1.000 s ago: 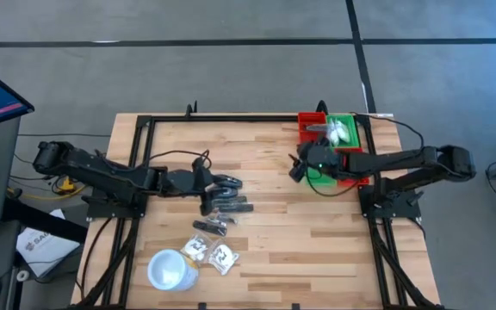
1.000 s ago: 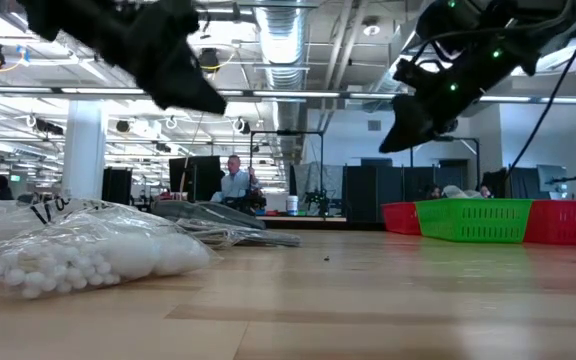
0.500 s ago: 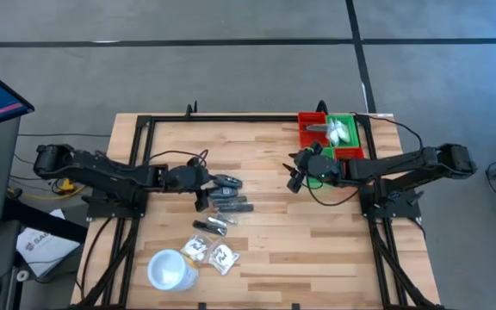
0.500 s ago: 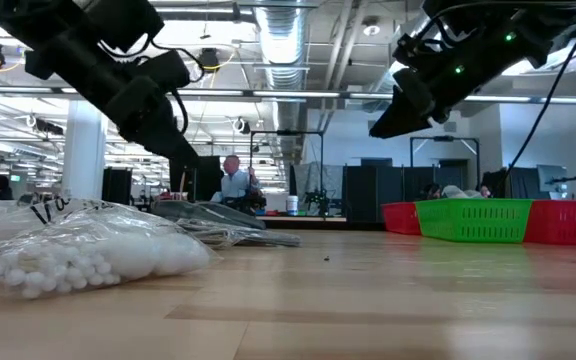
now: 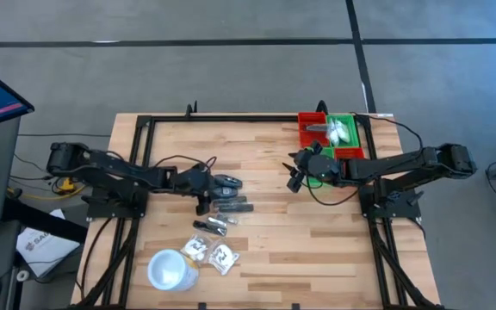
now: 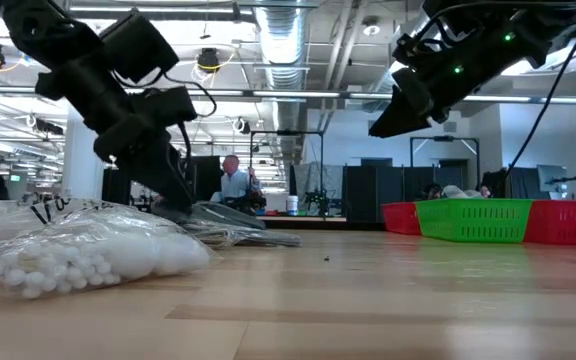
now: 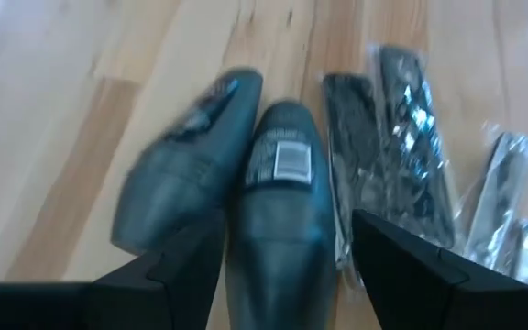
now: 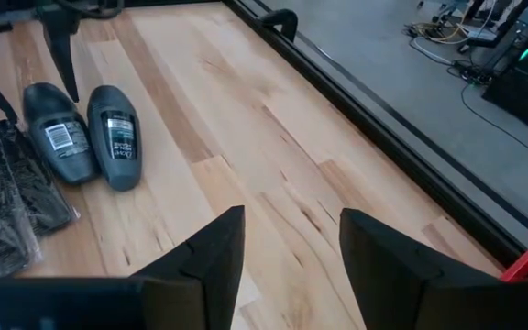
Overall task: Pick & Place Travel size toiletries
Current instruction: Put the gray deodorant into the bottom red bin
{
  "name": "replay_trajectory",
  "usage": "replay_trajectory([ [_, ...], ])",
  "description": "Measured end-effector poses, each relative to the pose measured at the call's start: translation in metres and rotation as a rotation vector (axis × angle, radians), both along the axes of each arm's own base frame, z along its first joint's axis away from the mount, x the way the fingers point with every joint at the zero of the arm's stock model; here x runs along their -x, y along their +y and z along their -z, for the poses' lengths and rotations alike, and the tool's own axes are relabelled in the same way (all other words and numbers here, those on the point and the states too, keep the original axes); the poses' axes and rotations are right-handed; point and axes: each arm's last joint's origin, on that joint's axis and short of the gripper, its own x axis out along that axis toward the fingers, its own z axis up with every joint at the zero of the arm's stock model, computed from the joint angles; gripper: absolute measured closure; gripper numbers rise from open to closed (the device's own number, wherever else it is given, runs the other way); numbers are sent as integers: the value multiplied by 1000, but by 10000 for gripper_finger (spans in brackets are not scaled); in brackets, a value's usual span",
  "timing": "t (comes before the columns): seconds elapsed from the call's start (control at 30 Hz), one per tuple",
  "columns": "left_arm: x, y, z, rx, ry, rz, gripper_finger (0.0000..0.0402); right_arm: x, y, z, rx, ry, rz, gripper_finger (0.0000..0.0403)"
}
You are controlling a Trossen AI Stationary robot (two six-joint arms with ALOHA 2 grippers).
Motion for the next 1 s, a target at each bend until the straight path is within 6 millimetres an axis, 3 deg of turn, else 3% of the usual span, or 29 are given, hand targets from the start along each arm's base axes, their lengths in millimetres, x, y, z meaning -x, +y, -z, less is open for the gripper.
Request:
replay_trajectory([
  [0.3,-4,0,14,1,55,-1,182,-1,0,3,0,12,0,235],
  [1.0,-3,0,14,2,60,-6,215,-1,0,2,-1,9,-1,246],
])
